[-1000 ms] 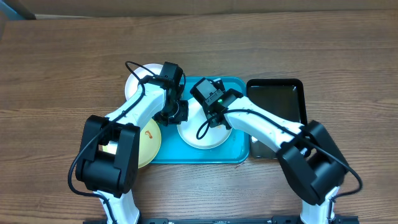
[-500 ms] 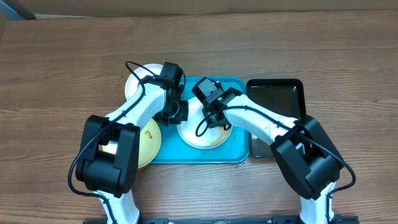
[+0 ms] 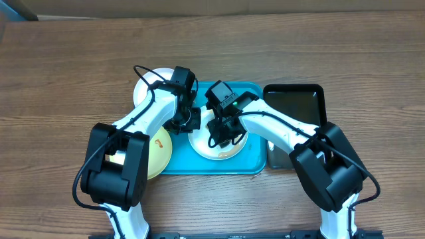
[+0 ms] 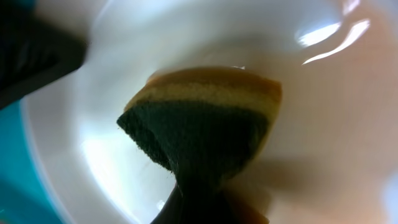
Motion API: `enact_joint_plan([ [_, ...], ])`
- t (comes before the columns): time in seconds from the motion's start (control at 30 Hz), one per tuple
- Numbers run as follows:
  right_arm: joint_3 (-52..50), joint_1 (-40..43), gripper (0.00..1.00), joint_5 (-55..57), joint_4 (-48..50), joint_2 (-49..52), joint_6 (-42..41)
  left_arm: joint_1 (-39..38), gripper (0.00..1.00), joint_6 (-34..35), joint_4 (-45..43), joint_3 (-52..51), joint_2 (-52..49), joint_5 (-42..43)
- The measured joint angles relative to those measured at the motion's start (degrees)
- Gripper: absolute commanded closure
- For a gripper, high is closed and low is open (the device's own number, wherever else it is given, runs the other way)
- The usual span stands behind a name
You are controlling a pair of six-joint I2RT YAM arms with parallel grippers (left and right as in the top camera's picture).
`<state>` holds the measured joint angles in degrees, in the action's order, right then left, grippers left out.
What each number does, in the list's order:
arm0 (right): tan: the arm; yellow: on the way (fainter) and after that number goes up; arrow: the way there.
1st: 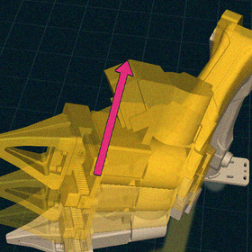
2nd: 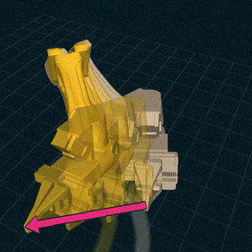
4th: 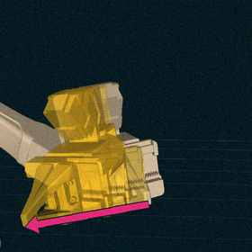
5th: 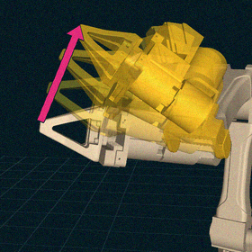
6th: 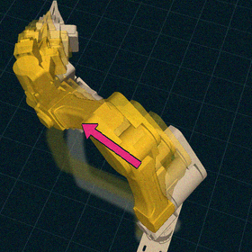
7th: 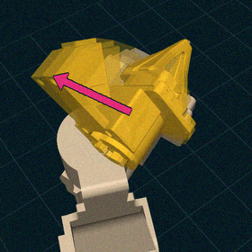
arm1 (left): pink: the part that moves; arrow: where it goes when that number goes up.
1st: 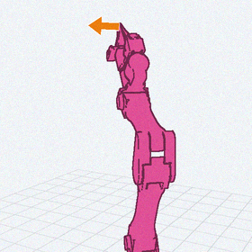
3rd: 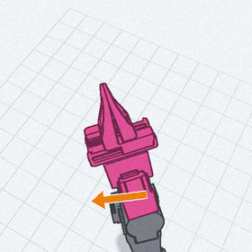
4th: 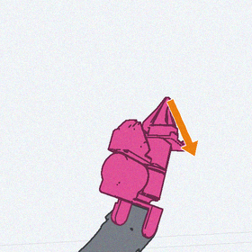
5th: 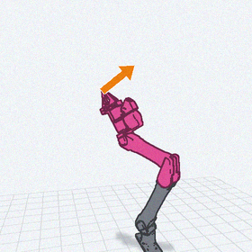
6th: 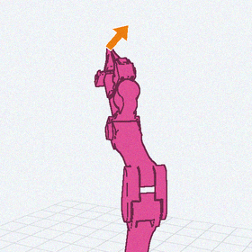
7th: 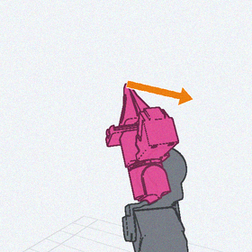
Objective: Clean dirty plates on tray and stack at the side
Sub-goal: 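Return the sponge to the black tray and release it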
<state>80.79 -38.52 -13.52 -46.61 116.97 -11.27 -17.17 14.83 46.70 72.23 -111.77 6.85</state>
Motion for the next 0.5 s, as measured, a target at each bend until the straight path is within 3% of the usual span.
enact_joint_plan([
  [0.17, 3.2, 4.9, 0.96, -10.6, -5.0, -0.5, 2.2, 0.0, 0.90, 0.0, 0.0, 0.0, 0.0, 0.0],
  [0.37, 6.0, 18.0, 0.96, -15.1, -13.4, -8.1, 3.9, 0.0, 0.90, 0.0, -0.1, 0.0, 0.0, 0.0],
  [0.5, 6.5, 27.5, 0.96, -13.3, -20.5, -11.9, 4.7, 0.0, 0.80, 0.0, -0.2, -0.1, 0.0, 0.0],
])
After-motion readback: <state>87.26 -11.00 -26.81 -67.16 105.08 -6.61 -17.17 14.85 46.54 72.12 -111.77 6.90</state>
